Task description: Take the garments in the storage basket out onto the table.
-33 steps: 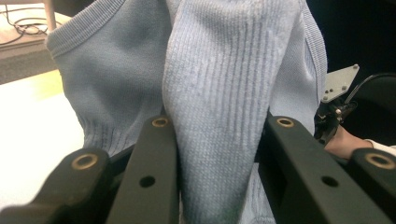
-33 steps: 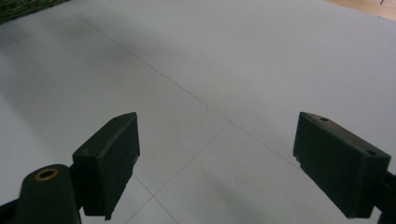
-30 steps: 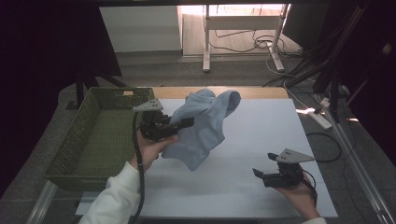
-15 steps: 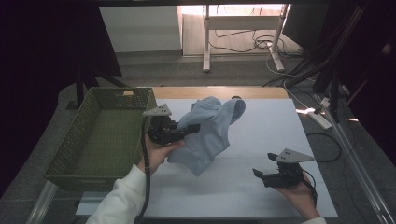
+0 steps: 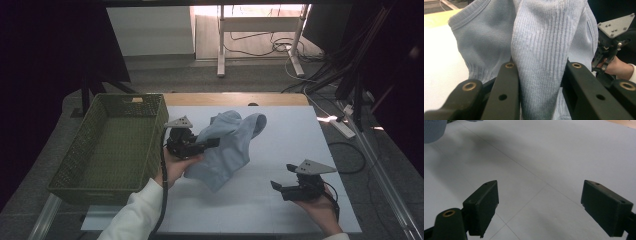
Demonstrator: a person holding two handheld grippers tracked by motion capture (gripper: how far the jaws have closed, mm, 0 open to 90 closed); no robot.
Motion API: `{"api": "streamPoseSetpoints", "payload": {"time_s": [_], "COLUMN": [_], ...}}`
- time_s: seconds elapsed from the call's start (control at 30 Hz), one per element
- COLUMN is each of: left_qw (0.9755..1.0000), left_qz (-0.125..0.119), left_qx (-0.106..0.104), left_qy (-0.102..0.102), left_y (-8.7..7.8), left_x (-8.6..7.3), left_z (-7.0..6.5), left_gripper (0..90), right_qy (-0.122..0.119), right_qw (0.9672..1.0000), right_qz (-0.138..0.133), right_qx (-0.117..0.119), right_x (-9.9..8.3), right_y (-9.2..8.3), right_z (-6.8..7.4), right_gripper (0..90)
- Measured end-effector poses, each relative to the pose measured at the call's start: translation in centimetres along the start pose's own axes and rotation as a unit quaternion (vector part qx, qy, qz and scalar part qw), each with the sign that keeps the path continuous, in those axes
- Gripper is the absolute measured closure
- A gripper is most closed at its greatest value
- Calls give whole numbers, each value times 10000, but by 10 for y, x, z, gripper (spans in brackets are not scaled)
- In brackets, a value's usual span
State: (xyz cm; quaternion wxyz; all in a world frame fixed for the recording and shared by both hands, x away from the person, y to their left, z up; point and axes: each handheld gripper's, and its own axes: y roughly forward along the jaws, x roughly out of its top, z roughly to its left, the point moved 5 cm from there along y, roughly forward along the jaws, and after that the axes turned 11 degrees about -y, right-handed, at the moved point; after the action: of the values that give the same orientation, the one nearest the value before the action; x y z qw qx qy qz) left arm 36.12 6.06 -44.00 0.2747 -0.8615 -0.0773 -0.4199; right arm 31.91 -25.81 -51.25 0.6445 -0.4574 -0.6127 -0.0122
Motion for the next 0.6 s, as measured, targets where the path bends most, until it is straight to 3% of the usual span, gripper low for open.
{"api": "streamPoseSetpoints", "payload": {"time_s": [0.47, 0.6], "left_qw": [9989, 9975], "left_qz": [405, 632], "left_qx": [172, 303], "left_qy": [-173, -102], "left_y": [29, 37], "left_x": [-16, -24], "left_z": [14, 18], "left_gripper": [741, 737], "right_qy": [-15, -7], "right_qw": [10000, 10000], "right_qz": [23, 19], "right_qx": [-8, -24], "right_x": [-1, -1], "right_y": [1, 0], "right_z": [0, 0], "right_gripper": [150, 150]}}
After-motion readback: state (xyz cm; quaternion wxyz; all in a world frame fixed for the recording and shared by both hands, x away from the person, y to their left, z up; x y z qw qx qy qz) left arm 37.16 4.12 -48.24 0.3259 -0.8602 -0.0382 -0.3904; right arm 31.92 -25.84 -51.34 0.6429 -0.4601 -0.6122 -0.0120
